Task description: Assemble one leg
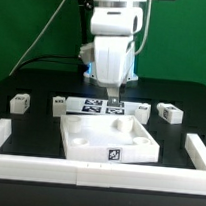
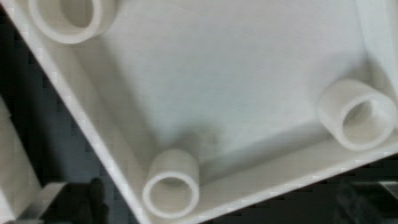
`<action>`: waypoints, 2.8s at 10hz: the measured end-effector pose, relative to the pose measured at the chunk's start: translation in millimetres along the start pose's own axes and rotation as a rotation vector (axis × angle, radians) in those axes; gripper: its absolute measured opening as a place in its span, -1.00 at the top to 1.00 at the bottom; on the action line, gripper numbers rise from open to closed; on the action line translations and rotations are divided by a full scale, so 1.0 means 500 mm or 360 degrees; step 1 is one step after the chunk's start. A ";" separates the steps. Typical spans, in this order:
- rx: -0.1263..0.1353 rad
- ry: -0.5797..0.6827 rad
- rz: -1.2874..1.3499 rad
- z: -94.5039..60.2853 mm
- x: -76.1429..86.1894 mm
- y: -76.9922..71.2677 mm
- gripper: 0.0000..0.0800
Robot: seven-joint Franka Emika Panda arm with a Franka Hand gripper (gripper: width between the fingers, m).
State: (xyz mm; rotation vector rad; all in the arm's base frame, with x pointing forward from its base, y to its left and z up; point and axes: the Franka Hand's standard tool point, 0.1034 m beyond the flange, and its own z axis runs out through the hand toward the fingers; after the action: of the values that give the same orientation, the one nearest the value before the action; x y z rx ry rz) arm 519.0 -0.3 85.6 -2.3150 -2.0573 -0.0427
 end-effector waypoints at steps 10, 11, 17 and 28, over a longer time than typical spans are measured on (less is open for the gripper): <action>0.0079 -0.0011 -0.0314 0.049 -0.034 -0.089 -0.62; 0.0107 -0.0014 -0.0436 0.064 -0.040 -0.102 -0.62; 0.0233 0.0017 -0.0411 0.147 -0.083 -0.154 -0.62; 0.0214 0.0003 -0.0382 0.144 -0.084 -0.146 0.82</action>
Offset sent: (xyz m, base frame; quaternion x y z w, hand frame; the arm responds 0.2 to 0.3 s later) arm 0.0000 0.0000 0.0000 0.0000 0.0000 0.0000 1.0000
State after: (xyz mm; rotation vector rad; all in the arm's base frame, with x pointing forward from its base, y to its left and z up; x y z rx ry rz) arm 441.1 -29.7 12.9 -1.9823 -2.2497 0.0827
